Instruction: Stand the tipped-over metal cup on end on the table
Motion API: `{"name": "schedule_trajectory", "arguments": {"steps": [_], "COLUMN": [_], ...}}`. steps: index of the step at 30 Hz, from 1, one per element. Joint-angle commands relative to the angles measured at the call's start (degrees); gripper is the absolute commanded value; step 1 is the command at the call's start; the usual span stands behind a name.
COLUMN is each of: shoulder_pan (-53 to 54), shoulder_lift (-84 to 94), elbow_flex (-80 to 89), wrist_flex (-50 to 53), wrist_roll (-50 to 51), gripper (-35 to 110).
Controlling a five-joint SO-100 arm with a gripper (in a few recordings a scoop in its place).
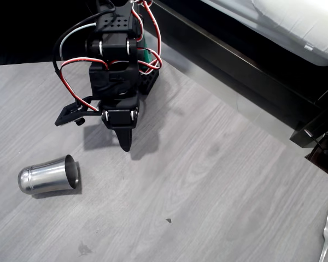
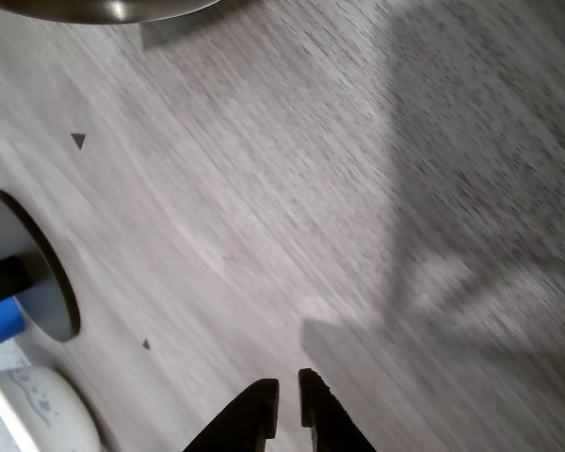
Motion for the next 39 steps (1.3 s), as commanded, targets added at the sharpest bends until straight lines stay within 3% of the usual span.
{"name": "schedule_trajectory", "arguments": {"steps": [1, 11, 22, 26, 29, 32, 39], "shoulder_pan": [0.6, -3.3, 3.7, 5.4, 11.8, 20.2, 33.9], "shoulder_lift": [1.8, 1.8, 1.7, 0.8, -21.9, -55.7, -75.0], "elbow_flex": [-0.3, -0.3, -0.8, -17.1, -40.4, -71.0, -77.5], "wrist_flex": [0.2, 0.3, -1.2, -0.7, -4.2, 8.5, 6.1], "wrist_roll": [-0.3, 0.4, -0.7, -9.1, -15.3, -19.6, -36.7], "gripper": [0, 0, 0, 0, 0, 0, 1]}}
